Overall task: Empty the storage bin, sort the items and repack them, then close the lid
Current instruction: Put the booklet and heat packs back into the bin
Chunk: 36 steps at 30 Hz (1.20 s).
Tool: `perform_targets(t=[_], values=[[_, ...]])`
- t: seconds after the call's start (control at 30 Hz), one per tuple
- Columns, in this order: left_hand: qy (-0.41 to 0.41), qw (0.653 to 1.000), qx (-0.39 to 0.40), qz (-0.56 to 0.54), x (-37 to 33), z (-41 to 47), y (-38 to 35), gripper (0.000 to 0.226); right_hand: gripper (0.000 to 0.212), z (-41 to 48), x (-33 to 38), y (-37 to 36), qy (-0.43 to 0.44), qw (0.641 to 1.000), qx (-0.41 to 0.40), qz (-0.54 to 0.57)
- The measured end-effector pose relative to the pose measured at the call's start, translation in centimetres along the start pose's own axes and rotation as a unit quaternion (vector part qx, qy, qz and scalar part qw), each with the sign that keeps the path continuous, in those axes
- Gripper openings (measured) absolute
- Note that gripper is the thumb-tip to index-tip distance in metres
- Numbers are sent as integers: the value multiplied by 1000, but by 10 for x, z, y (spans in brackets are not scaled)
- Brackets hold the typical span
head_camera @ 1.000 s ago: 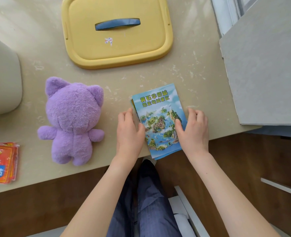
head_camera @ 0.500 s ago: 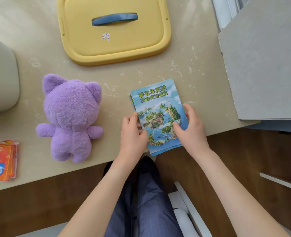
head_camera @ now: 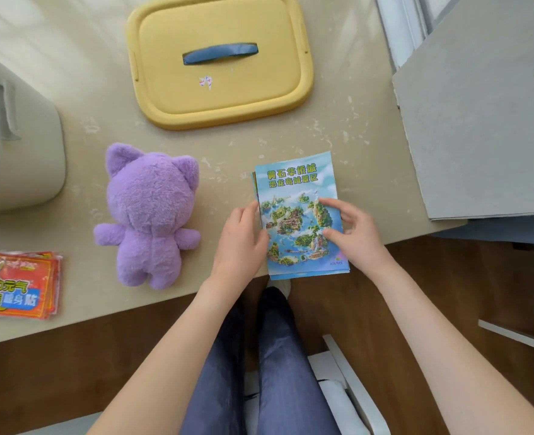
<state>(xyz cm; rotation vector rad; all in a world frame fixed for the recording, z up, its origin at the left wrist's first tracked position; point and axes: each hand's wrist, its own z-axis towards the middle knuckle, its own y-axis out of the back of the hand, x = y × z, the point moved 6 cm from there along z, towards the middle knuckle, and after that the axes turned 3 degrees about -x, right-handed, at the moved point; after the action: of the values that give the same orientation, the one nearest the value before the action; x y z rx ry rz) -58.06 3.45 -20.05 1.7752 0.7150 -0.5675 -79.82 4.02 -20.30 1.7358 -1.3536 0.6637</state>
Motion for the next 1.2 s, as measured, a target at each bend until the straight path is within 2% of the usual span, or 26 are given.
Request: perform_targets(t=[0.13,0.27,0.43,0.6,0.87,1.03,1.2], values=[[-83,989,-19,120,-37,-21,49,54,59,-36,35,10,5,998,-42,40],[-150,974,-61,162,-88,-54,117,53,59,-81,92,27,36,996,-65,45],[-169,962,-134,168,-134,-102,202,47,55,-135,179,38,71,987,-57,129],[-178,938,-235,181,-149,-154,278,35,54,-172,248,18,128,982,-12,139],[-91,932,-289,197,-48,-220,321,37,53,-191,259,-76,130,984,59,103],[-3,953,-246,177,47,-246,349,41,53,-201,244,-159,92,990,72,82],[20,969,-175,174,138,-254,399,61,52,-208,225,-240,50,994,24,89]])
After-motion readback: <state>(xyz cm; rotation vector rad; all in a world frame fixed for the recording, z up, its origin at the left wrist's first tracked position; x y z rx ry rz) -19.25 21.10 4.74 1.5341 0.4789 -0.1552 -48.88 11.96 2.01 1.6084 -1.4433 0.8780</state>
